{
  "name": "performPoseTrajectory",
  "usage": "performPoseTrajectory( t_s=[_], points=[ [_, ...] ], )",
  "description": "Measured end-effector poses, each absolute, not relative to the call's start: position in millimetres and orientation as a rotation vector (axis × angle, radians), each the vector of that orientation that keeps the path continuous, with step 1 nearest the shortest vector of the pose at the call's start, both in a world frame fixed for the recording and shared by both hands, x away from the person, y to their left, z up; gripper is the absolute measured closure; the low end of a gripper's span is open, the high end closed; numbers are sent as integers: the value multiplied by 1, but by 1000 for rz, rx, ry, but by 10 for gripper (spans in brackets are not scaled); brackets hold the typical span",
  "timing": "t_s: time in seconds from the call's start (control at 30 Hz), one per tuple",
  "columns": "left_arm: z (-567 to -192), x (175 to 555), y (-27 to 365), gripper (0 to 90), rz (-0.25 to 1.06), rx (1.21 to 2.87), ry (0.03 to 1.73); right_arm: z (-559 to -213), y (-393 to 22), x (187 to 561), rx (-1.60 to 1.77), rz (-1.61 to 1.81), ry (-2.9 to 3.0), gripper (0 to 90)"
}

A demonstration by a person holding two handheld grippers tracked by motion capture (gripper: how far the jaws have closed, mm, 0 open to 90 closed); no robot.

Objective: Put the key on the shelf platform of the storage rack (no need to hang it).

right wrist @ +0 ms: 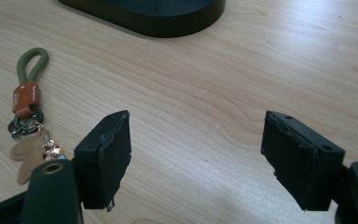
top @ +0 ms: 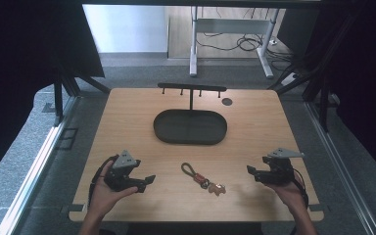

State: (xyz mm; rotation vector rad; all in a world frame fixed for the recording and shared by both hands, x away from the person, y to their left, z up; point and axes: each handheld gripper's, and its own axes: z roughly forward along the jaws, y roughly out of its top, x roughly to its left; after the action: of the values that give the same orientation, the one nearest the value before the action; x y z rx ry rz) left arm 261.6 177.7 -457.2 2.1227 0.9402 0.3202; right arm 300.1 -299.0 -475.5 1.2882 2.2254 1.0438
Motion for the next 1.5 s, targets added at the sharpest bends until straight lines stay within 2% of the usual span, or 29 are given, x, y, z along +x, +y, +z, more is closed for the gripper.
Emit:
performPoseTrajectory(
  t_s=[0.73, 1.5],
  points=[
    [-459, 262, 174, 226, 308, 2133, 935, -443, -260, 314, 1134, 937, 2396, 324],
    [-462, 263, 174, 226, 287, 2127, 927, -439, -204, 330, 966, 837, 2590, 383]
  ],
)
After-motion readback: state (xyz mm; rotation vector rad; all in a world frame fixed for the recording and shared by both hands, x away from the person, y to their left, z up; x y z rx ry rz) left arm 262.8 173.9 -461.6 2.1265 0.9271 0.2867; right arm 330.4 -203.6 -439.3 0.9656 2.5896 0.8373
